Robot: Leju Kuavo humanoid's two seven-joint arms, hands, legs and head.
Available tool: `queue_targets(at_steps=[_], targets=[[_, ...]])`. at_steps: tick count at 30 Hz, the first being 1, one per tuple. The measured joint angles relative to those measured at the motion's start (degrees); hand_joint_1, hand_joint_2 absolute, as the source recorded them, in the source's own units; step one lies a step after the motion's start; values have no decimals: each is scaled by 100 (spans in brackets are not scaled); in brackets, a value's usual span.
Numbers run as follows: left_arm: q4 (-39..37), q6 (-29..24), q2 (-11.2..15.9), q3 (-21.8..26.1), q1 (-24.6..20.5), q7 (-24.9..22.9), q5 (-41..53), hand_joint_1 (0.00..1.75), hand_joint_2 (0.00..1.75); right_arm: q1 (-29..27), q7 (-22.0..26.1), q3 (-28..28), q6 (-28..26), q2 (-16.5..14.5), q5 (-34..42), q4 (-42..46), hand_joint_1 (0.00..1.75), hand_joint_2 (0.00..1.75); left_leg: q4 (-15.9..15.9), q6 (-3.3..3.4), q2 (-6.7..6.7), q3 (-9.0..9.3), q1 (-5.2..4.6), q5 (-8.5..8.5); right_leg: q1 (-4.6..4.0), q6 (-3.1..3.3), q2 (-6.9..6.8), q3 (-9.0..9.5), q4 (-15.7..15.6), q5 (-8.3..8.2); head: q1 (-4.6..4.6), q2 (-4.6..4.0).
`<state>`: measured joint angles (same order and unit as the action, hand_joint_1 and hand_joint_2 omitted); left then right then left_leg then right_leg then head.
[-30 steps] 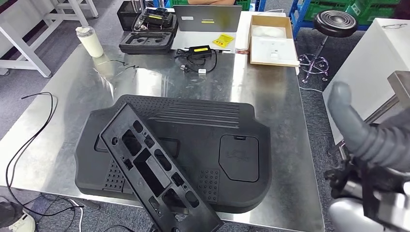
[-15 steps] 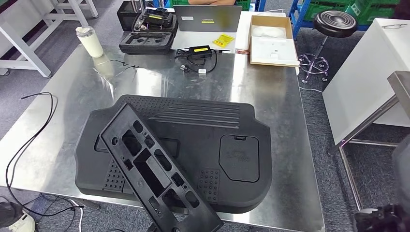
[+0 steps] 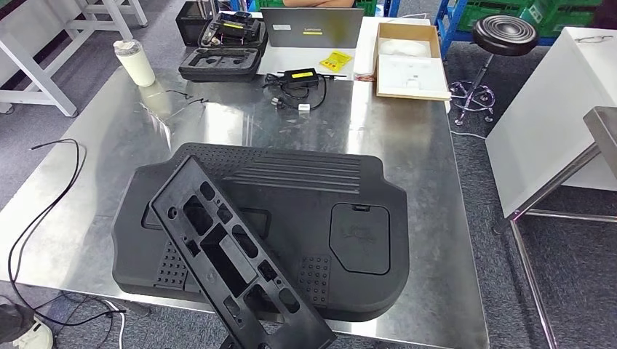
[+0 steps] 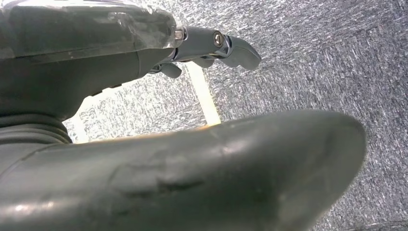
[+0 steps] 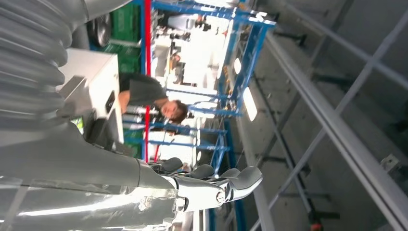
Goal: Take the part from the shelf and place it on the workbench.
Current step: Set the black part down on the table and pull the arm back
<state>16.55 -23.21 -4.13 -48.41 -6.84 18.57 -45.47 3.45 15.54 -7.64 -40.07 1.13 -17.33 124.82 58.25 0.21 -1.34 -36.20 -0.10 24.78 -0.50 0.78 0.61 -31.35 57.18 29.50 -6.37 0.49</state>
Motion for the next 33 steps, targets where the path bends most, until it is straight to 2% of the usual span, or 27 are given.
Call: queue_targets(at_steps=[6, 13, 21, 33], targets=[[0, 60, 0, 0, -3, -79, -91, 0, 0, -151, -44, 475, 3, -159, 58, -46, 0, 175, 0, 0, -1, 0, 0, 0, 0, 0, 0, 1, 0, 1, 0, 0], [0, 90, 2, -10, -6, -157, -144, 0, 0, -299, 249, 1088, 4, -398, 528, -214, 0, 175, 0, 2, -1, 0, -1, 2, 1, -1, 0, 2, 0, 1, 0, 0], [0, 48, 2, -31, -10, -210, -219, 0, 0, -345, 227, 1559, 7, -635, 298, -484, 0, 175, 0, 3, -1, 2, -1, 2, 1, -2, 0, 3, 0, 2, 0, 0], [2, -19, 9, -127, -39, -236, -405, 0, 0, -444, 896, 2316, 7, -982, 809, -863, 0, 175, 0, 4, 0, 4, -3, 5, 2, -5, 0, 8, -1, 5, 0, 0]])
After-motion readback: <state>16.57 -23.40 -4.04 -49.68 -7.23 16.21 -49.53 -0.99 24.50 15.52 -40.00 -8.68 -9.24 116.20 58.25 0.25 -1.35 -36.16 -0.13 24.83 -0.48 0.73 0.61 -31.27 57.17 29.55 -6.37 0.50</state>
